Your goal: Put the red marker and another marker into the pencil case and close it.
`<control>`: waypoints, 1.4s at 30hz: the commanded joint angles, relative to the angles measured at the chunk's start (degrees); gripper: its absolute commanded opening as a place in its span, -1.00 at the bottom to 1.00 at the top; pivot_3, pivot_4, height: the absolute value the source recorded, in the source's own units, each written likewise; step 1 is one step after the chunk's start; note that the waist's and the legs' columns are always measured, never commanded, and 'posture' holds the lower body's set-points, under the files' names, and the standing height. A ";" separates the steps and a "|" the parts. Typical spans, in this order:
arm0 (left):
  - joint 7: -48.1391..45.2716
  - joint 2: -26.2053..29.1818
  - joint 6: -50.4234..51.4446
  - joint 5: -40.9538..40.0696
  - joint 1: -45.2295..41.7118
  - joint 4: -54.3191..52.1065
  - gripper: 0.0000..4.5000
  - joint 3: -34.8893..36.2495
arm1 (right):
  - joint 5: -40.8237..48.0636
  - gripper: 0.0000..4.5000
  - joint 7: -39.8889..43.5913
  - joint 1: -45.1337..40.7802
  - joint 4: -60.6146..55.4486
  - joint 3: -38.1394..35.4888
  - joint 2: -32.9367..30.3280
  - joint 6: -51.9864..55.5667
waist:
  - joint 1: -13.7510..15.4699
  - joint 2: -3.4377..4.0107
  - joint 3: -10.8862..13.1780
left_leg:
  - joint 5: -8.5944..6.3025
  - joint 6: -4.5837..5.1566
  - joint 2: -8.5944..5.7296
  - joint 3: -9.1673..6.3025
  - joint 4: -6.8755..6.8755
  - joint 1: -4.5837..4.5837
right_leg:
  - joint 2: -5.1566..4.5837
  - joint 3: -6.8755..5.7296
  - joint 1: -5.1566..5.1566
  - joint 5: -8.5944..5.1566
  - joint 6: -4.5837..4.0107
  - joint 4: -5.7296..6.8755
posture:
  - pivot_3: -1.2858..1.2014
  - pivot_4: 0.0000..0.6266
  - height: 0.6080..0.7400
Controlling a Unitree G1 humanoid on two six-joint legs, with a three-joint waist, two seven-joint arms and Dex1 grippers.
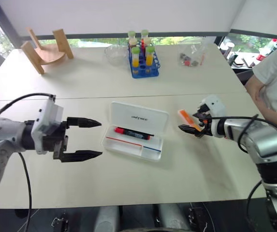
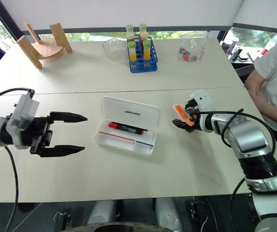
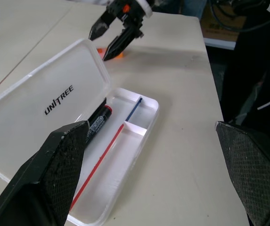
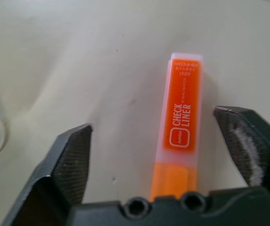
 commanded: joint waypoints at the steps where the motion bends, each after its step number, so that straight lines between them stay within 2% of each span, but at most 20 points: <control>1: 1.62 1.55 1.92 -3.75 1.81 -2.71 1.00 5.10 | -2.46 0.59 1.79 -2.72 4.37 1.39 0.74 -0.86 | 0.02 0.02 0.01 | 0.00 0.00 0.00 0.01 0.00 0.00 | 0.00 0.00 0.00 0.00 0.00 0.00 | 0.03 -0.52 1.00; 6: 3.33 2.04 4.07 -8.53 3.77 -3.23 1.00 9.83 | -4.01 -0.55 4.58 -4.97 7.03 1.92 0.79 -1.90 | -0.05 0.00 0.00 | 0.00 0.00 0.00 0.01 0.00 0.03 | -0.01 -0.01 0.04 0.01 0.00 0.00 | 0.03 -0.52 1.00; 7: 2.93 2.56 4.54 -9.10 4.13 -2.81 1.00 10.33 | -3.73 -0.66 6.19 -4.94 5.82 1.59 -0.51 -1.80 | -0.01 0.01 0.00 | 0.00 0.00 0.00 0.01 0.00 0.03 | -0.01 -0.01 0.04 0.01 0.00 0.00 | 0.03 -0.52 1.00; 11: 0.74 4.38 2.68 -7.39 4.69 -0.08 1.00 10.62 | 0.15 -0.66 13.87 -2.77 -2.65 -1.78 -6.93 -0.85 | 0.30 0.18 0.11 | 0.00 0.00 -0.01 0.01 -0.02 -0.01 | -0.01 -0.02 -0.01 0.00 -0.01 -0.02 | 0.03 -0.52 1.00; 14: -1.23 6.16 1.48 -6.54 3.23 2.11 1.00 8.97 | 9.98 -0.66 24.33 2.27 -16.38 -7.63 -13.94 1.80 | 0.42 0.38 0.24 | 0.00 0.00 -0.02 0.00 -0.06 -0.13 | -0.02 -0.03 -0.12 0.00 0.00 -0.06 | 0.03 -0.52 1.00; 16: -2.55 6.89 -0.01 -5.44 2.18 3.35 1.00 7.37 | 15.83 -0.66 29.00 5.50 -23.78 -11.03 -16.30 2.15 | 0.07 0.37 0.26 | -0.01 0.02 0.00 0.00 -0.10 -0.14 | 0.01 -0.03 -0.14 0.00 0.00 -0.07 | 0.03 -0.52 1.00; 18: -3.80 7.14 -1.30 -4.58 0.16 5.06 1.00 5.02 | 21.05 -0.66 30.37 6.95 -30.11 -12.35 -15.89 3.29 | -0.27 0.36 0.27 | -0.01 0.02 0.03 0.02 -0.13 -0.06 | 0.04 -0.02 -0.12 0.00 -0.01 -0.06 | 0.03 -0.52 1.00; 21: -5.56 7.40 -2.37 -3.93 -2.65 6.89 1.00 1.90 | 21.98 -0.66 25.47 4.14 -33.38 -7.58 -9.96 4.56 | -0.85 0.28 0.30 | -0.01 0.02 0.06 0.03 -0.14 0.09 | 0.08 -0.02 -0.01 0.00 -0.03 -0.04 | 0.03 -0.52 1.00; 25: -7.28 7.60 -3.80 -2.83 -6.17 8.69 1.00 -1.37 | 16.95 -0.66 21.31 -0.42 -32.04 2.17 -2.94 3.17 | -1.31 0.16 0.38 | -0.01 0.01 0.03 0.04 -0.04 0.03 | 0.03 -0.01 -0.03 0.00 -0.02 -0.02 | 0.03 -0.52 1.00; 32: -9.61 9.42 -3.00 -3.61 -8.06 8.23 1.00 -2.43 | 7.75 -0.66 16.40 -7.82 -21.02 15.93 9.68 1.04 | -1.42 0.11 0.39 | -0.01 0.01 0.02 0.01 -0.08 -0.25 | 0.04 -0.02 -0.32 -0.02 -0.04 0.02 | 0.03 -0.52 1.00; 36: -9.44 9.48 -2.64 -3.95 -7.52 7.35 1.00 -1.96 | 5.41 -0.66 15.83 -10.03 -17.67 19.54 14.55 0.53 | -1.50 0.11 0.39 | 0.01 -0.02 0.03 -0.02 -0.01 -0.69 | 0.04 -0.03 -0.80 -0.01 -0.03 0.16 | 0.03 -0.52 1.00; 42: -8.16 9.19 -1.67 -4.51 -5.14 5.03 1.00 -0.17 | 2.65 -0.66 15.96 -13.14 -12.49 21.62 19.96 -0.66 | -1.45 0.12 0.39 | 0.02 -0.03 0.02 -0.02 0.03 -0.79 | 0.02 -0.05 -0.87 0.00 -0.02 0.17 | 0.03 -0.52 1.00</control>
